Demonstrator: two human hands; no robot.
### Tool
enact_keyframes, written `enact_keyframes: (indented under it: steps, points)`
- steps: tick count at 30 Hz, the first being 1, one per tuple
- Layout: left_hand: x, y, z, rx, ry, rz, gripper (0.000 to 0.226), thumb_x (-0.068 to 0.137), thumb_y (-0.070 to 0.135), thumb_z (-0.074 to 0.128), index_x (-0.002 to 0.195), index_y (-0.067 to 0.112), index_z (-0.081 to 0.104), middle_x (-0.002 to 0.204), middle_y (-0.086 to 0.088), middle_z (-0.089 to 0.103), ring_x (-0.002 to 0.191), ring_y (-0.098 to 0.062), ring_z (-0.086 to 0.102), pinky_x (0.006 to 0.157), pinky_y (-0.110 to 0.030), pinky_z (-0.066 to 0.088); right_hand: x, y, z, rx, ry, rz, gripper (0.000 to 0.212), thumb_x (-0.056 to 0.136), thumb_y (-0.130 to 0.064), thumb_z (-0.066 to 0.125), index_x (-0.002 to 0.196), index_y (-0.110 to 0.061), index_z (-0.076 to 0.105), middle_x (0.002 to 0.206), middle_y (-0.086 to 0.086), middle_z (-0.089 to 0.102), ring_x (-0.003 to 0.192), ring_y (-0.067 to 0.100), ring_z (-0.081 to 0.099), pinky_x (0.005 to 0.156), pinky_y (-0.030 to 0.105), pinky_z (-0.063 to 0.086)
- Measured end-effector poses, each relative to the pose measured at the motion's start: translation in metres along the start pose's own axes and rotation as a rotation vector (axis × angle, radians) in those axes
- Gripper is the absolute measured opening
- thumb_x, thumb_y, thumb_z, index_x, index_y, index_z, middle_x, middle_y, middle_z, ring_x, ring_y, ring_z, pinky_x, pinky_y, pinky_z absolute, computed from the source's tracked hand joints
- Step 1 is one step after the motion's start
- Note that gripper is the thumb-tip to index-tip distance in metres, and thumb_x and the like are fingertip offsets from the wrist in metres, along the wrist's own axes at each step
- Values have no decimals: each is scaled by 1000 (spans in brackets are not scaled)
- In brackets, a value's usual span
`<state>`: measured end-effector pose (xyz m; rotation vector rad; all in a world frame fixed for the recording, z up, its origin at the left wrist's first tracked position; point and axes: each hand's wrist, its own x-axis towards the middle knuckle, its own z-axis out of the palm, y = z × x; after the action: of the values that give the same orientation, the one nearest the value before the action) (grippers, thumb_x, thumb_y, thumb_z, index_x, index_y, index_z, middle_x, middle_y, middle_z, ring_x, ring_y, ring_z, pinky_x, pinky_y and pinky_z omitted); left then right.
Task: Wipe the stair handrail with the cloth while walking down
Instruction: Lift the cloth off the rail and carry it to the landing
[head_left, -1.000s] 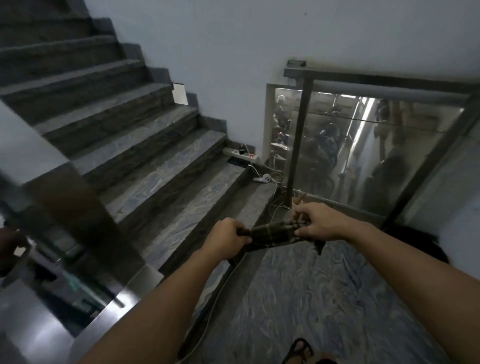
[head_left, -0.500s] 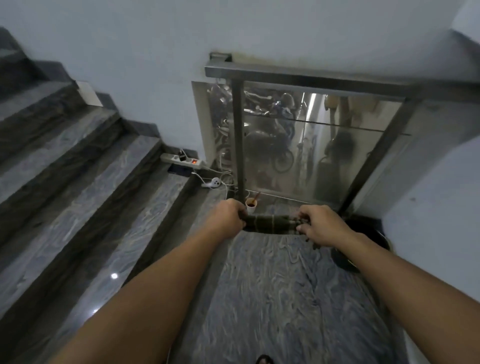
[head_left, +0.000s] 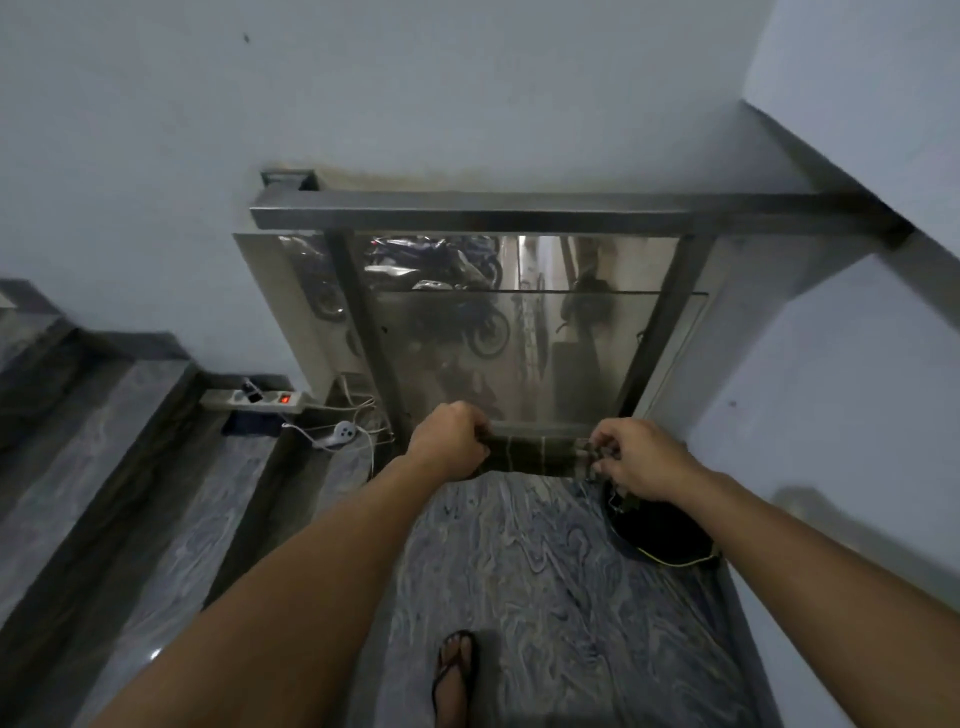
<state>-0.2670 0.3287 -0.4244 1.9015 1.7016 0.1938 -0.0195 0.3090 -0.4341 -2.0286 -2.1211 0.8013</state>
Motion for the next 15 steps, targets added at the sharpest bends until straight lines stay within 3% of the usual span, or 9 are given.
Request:
enact_keyframes:
  steps: [3,7,10,15]
  points:
    - [52,4,16,24,-26,77,16,81,19,67,96,22,70,84,7,57,82,-13,57,69,-26,42,32,24,2,25,11,79,22,76,-26,73,96,-30,65,102,4,69,92,23,64,82,37,53]
    - [124,1,61,36,-93,119,16,81,19,65,96,20,71,89,1,64,81,-16,59,68,-30,47,75,65,26,50,13,190,18,79,-24,73,94,-28,63,97,1,66,83,19,64,77,33,53]
    - [173,-7,116,34,-165,146,19,80,19,63,96,22,73,94,-4,70,86,-22,65,77,-37,57,106,105,61,59,44,265,17,78,-22,73,85,-32,61,91,0,67,76,19,65,74,34,55]
    - [248,-15,236,64,-209,222,22,77,21,61,95,23,74,93,-6,72,88,-25,67,77,-36,57,147,197,138,58,101,408,16,73,-20,73,82,-31,65,93,2,70,87,24,63,81,37,53]
